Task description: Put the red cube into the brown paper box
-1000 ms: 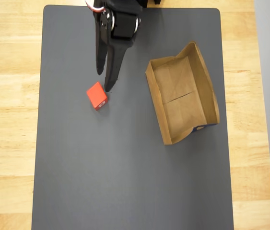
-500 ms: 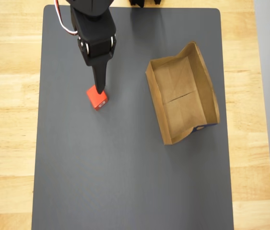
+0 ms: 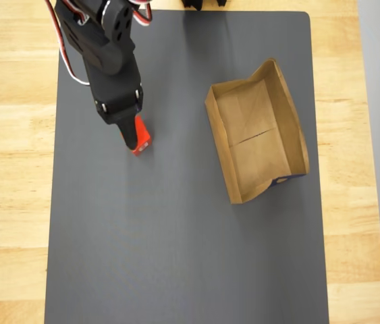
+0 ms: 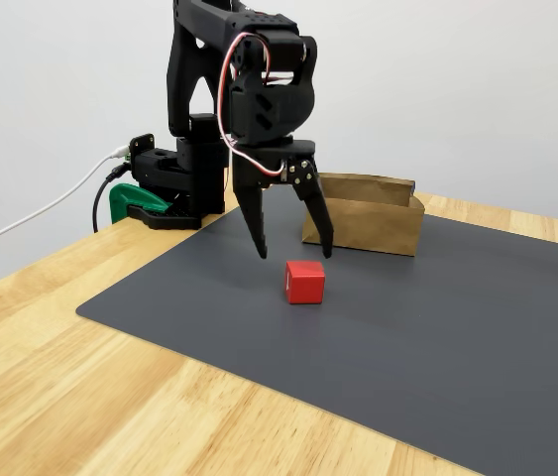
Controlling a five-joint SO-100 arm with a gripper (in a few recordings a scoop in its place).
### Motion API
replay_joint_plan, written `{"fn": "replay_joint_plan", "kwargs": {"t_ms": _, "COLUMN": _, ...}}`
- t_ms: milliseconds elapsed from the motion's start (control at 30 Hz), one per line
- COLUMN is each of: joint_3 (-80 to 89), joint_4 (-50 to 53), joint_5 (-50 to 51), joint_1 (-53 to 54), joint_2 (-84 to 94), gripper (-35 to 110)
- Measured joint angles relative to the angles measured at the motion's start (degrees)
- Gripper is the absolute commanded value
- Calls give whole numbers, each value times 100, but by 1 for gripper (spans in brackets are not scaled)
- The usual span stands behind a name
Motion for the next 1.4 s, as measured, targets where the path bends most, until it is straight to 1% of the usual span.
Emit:
{"fn": "replay_joint_plan", "kwargs": {"t_ms": 267, "joint_3": -158, "joint_4": -211, "joint_5": -589, "joint_1": -79, "joint_2": -668, "gripper": 31}}
{"fn": "replay_joint_plan", "kwargs": {"t_ms": 467, "joint_3": -176, "joint_4": -229, "joint_5": -703, "joint_1": -132, "joint_2": -879, "gripper": 30}}
{"fn": "replay_joint_plan", "kwargs": {"t_ms": 733, "joint_3": -281, "joint_4": -299, "joint_5": -712, "joint_1": -264, "joint_2": -1081, "gripper": 17}}
{"fn": "replay_joint_plan", "kwargs": {"t_ms": 800, "joint_3": -290, "joint_4": -290, "joint_5": -721, "joint_1": -281, "joint_2": -1081, "gripper": 8}}
{"fn": "replay_joint_plan", "kwargs": {"t_ms": 900, "joint_3": -308, "joint_4": -360, "joint_5": -545, "joint_1": -255, "joint_2": -1151, "gripper": 2}}
{"fn": "replay_joint_plan", "kwargs": {"t_ms": 1167, "joint_3": -308, "joint_4": -439, "joint_5": -272, "joint_1": -281, "joint_2": -1116, "gripper": 0}}
{"fn": "replay_joint_plan", "kwargs": {"t_ms": 1267, "joint_3": -299, "joint_4": -694, "joint_5": 141, "joint_1": -255, "joint_2": -888, "gripper": 0}}
{"fn": "replay_joint_plan", "kwargs": {"t_ms": 1333, "joint_3": -185, "joint_4": -914, "joint_5": 580, "joint_1": -255, "joint_2": -492, "gripper": 0}}
{"fn": "replay_joint_plan", "kwargs": {"t_ms": 1400, "joint_3": 79, "joint_4": -1230, "joint_5": 809, "joint_1": -343, "joint_2": 0, "gripper": 0}}
